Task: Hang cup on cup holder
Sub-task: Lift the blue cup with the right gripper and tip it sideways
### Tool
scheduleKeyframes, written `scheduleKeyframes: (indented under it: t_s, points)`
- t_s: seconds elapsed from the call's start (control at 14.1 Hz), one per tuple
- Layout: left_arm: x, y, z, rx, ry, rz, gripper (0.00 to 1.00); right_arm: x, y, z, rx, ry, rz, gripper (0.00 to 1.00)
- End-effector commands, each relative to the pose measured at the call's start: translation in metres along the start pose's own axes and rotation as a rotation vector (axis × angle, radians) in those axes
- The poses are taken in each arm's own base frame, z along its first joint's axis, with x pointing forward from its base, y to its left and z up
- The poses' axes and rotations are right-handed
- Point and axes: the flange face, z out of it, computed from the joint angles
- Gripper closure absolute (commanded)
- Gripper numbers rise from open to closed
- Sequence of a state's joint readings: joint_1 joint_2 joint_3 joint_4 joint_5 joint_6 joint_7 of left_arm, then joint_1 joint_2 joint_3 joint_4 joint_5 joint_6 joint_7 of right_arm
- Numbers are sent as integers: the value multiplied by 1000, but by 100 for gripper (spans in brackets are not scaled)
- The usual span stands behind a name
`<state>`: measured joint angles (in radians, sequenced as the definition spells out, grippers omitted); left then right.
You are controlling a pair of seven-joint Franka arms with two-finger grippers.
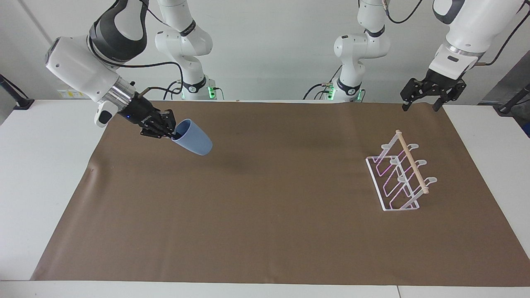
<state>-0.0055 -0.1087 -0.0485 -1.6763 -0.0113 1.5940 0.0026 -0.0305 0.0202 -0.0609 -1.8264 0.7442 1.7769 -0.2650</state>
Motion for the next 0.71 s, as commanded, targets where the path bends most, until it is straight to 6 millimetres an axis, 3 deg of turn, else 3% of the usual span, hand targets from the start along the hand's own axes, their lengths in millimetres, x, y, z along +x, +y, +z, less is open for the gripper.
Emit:
scheduleKeyframes:
  t_s: [0.0,0.21,0.35,0.64]
  points:
    - [-7,-2,-1,20,7,-10,0,-12,-16,-1,153,-44,57,100]
    - [-8,-2,0,20,6,-19,0,-26,-29,11,299,-78,182,100]
    - [-10,-2,7,12,9,-36,0,-32,-30,33,379,-105,238,100]
    - [-32,-8,45,-265,85,-287,0,-36,-32,61,533,-125,336,100]
